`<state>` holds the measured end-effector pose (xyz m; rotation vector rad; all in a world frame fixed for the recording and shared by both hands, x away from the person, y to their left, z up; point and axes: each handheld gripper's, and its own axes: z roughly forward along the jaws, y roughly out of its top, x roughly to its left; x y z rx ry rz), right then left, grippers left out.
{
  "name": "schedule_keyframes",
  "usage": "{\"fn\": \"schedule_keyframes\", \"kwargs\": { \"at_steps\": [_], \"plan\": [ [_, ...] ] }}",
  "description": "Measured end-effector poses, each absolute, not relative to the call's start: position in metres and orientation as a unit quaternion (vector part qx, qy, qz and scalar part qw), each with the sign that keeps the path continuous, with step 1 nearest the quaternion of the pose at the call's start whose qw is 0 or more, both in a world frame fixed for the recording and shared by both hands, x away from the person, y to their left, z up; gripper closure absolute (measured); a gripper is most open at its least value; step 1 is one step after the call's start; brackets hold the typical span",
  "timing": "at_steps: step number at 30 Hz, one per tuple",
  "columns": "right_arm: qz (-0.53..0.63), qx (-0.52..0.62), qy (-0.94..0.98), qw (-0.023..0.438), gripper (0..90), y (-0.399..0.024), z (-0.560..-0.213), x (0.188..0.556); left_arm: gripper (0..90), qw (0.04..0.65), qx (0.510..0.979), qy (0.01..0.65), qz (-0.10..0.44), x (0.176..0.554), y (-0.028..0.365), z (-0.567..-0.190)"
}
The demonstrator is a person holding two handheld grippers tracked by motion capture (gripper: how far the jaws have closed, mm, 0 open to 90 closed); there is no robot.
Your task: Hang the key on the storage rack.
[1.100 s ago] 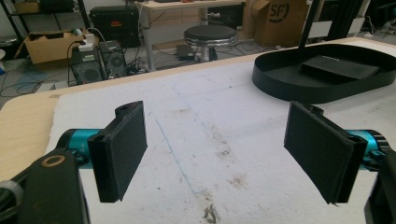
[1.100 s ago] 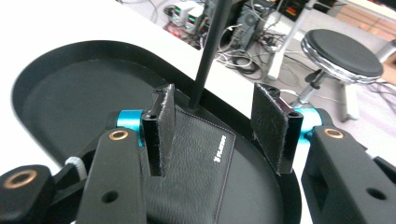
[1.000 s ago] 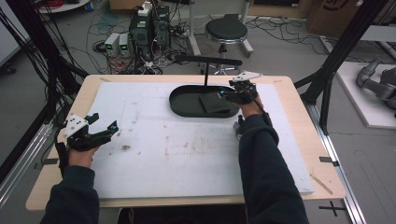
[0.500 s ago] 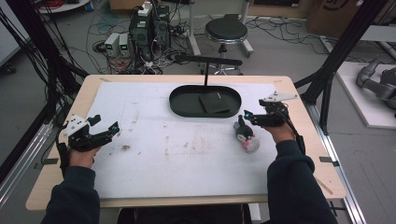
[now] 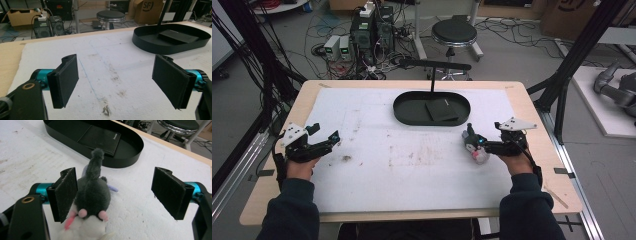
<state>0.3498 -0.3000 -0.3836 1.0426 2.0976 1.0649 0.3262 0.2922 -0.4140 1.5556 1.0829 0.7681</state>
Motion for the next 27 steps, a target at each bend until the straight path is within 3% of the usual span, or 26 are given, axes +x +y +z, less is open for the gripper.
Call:
{"fn": "schedule_keyframes", "kwargs": {
  "at_steps": [11, 22, 27],
  "plan": [
    [0.393, 0.392, 0.78, 0.288, 21.4, -0.291, -0.4, 0.333, 21.0, 0.521, 0.649, 0.45, 0.323, 0.327, 0.29, -0.414],
    [0.352, 0.392, 0.808, 0.265, 21.4, -0.283, -0.416, 0.34, 21.0, 0.513, 0.655, 0.449, 0.324, 0.326, 0.289, -0.414],
    [0.386, 0.438, 0.786, 0.203, 21.9, -0.298, -0.425, 0.347, 21.0, 0.514, 0.655, 0.45, 0.323, 0.326, 0.288, -0.414]
  ]
}}
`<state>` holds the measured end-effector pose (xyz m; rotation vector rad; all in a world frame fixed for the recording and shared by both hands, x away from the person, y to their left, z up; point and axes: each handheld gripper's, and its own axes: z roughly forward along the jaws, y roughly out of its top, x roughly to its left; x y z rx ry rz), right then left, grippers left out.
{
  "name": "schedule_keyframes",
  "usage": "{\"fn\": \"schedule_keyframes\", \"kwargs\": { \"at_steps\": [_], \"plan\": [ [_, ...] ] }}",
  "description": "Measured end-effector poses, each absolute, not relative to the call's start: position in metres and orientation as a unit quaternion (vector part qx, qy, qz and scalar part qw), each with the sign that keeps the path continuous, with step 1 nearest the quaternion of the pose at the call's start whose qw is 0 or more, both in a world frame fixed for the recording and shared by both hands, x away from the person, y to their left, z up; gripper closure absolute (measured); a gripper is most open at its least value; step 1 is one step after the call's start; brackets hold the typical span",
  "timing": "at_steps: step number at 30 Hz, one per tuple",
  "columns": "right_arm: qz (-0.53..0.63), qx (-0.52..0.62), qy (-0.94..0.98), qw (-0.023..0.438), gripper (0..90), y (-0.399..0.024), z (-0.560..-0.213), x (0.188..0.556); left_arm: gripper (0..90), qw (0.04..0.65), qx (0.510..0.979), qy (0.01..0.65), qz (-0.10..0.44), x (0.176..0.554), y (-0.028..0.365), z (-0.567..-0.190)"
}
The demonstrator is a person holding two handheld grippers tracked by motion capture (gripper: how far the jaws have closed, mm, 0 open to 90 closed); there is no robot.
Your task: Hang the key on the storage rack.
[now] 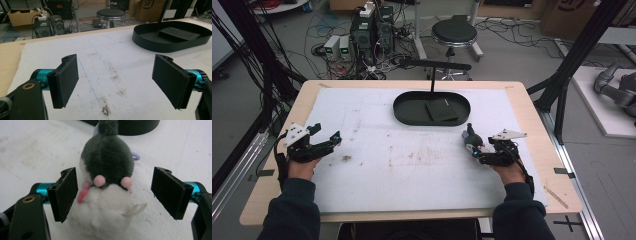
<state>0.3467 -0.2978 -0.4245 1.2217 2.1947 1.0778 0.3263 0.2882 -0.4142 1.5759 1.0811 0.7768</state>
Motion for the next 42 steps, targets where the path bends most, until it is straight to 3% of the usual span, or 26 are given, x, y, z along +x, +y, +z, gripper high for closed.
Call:
{"fn": "schedule_keyframes", "kwargs": {
  "at_steps": [7, 11, 13, 14, 17, 31, 42],
  "plan": [
    [0.393, 0.449, 0.784, 0.17, 25.3, -0.301, -0.432, 0.353, 21.0, 0.513, 0.658, 0.448, 0.322, 0.327, 0.288, -0.414],
    [0.384, 0.442, 0.802, 0.115, 27.0, -0.291, -0.441, 0.359, 21.0, 0.512, 0.659, 0.447, 0.322, 0.327, 0.287, -0.414],
    [0.366, 0.427, 0.821, 0.096, 33.2, -0.283, -0.446, 0.36, 21.0, 0.511, 0.66, 0.447, 0.322, 0.327, 0.287, -0.414],
    [0.347, 0.413, 0.833, 0.124, 41.7, -0.278, -0.445, 0.357, 21.0, 0.511, 0.66, 0.447, 0.322, 0.327, 0.287, -0.414],
    [0.331, 0.389, 0.848, 0.144, 46.4, -0.273, -0.442, 0.355, 21.0, 0.511, 0.659, 0.448, 0.322, 0.327, 0.287, -0.414],
    [0.359, 0.375, 0.821, 0.236, 47.8, -0.281, -0.416, 0.349, 21.0, 0.512, 0.657, 0.45, 0.323, 0.327, 0.288, -0.415],
    [0.37, 0.379, 0.798, 0.287, 47.7, -0.274, -0.373, 0.375, 21.0, 0.512, 0.656, 0.449, 0.325, 0.328, 0.287, -0.414]
  ]
}}
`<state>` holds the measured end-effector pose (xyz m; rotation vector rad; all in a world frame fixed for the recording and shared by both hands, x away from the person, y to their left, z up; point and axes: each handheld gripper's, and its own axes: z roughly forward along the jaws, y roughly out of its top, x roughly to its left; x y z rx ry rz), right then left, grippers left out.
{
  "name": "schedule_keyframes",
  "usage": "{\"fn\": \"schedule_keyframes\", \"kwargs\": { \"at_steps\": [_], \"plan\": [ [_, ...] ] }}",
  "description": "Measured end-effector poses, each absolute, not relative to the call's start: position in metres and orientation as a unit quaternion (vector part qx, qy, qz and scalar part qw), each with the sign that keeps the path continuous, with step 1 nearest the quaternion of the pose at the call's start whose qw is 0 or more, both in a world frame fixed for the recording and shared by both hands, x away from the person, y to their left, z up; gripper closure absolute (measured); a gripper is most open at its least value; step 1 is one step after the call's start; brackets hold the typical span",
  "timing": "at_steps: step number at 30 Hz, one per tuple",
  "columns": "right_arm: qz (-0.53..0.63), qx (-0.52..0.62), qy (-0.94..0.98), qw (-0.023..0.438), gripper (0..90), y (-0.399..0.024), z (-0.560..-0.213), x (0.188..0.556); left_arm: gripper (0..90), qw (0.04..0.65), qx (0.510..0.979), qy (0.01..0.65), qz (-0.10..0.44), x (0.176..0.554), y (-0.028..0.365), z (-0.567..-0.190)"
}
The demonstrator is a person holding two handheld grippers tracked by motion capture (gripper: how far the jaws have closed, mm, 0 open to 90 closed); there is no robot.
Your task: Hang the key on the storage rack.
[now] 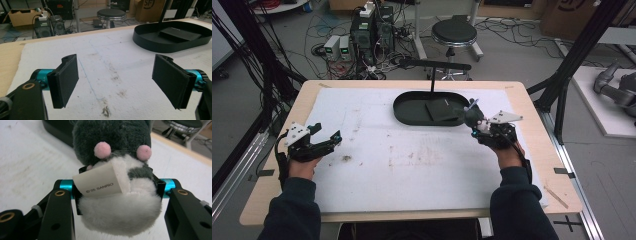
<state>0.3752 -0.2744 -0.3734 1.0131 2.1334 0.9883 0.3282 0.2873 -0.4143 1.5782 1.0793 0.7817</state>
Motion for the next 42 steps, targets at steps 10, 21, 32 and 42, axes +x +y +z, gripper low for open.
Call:
{"fn": "schedule_keyframes", "kwargs": {
  "at_steps": [10, 21, 32, 42],
  "plan": [
    [0.37, 0.383, 0.793, 0.295, 47.7, -0.257, -0.347, 0.405, 21.0, 0.516, 0.652, 0.45, 0.327, 0.327, 0.289, -0.413],
    [0.365, 0.41, 0.787, 0.283, 47.7, -0.249, -0.348, 0.432, 21.0, 0.517, 0.651, 0.449, 0.328, 0.328, 0.29, -0.413],
    [0.371, 0.421, 0.78, 0.278, 47.7, -0.239, -0.345, 0.455, 21.0, 0.519, 0.649, 0.451, 0.327, 0.328, 0.29, -0.414],
    [0.37, 0.439, 0.771, 0.275, 47.7, -0.231, -0.345, 0.47, 21.0, 0.519, 0.649, 0.451, 0.327, 0.328, 0.291, -0.414]
  ]
}}
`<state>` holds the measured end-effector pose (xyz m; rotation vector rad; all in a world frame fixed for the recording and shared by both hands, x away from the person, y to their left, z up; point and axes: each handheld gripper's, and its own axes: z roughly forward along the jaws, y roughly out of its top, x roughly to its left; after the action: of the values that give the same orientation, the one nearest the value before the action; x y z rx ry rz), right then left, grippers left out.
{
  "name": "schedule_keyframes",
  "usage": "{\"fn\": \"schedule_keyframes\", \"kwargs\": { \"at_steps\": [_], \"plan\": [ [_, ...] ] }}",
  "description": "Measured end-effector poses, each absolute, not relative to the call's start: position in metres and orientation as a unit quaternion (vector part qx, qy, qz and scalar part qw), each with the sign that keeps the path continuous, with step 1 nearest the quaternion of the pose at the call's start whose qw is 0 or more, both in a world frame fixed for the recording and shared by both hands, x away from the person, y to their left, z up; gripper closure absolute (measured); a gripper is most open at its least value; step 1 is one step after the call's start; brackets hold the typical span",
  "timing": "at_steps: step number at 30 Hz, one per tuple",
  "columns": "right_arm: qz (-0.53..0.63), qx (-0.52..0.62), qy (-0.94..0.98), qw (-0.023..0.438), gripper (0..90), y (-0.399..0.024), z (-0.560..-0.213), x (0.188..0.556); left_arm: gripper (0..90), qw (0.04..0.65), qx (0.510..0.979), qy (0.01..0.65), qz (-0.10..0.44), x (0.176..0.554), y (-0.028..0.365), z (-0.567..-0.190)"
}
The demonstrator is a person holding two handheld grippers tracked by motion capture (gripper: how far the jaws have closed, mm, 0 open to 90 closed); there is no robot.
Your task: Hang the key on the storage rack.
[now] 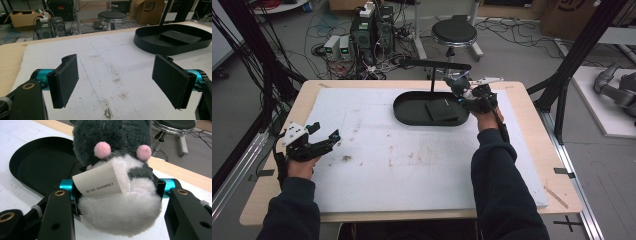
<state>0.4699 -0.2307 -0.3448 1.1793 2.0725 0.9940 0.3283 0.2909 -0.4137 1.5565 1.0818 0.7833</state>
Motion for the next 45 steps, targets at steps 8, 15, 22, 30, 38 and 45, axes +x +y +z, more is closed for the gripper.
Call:
{"fn": "schedule_keyframes", "kwargs": {
  "at_steps": [8, 15, 22, 30, 38, 45],
  "plan": [
    [0.366, 0.442, 0.77, 0.279, 47.8, -0.222, -0.341, 0.476, 21.0, 0.52, 0.647, 0.452, 0.326, 0.329, 0.292, -0.414],
    [0.343, 0.455, 0.775, 0.272, 47.7, -0.22, -0.352, 0.486, 21.0, 0.52, 0.647, 0.452, 0.327, 0.328, 0.292, -0.413],
    [0.331, 0.496, 0.763, 0.249, 47.2, -0.23, -0.374, 0.496, 21.0, 0.52, 0.647, 0.452, 0.327, 0.328, 0.292, -0.414],
    [0.326, 0.519, 0.753, 0.239, 35.4, -0.227, -0.386, 0.5, 21.0, 0.52, 0.646, 0.454, 0.327, 0.328, 0.293, -0.414],
    [0.342, 0.516, 0.746, 0.244, 30.4, -0.231, -0.381, 0.493, 21.0, 0.519, 0.646, 0.454, 0.328, 0.327, 0.293, -0.413],
    [0.352, 0.499, 0.753, 0.247, 30.4, -0.252, -0.364, 0.477, 21.0, 0.519, 0.647, 0.452, 0.328, 0.326, 0.293, -0.413]
  ]
}}
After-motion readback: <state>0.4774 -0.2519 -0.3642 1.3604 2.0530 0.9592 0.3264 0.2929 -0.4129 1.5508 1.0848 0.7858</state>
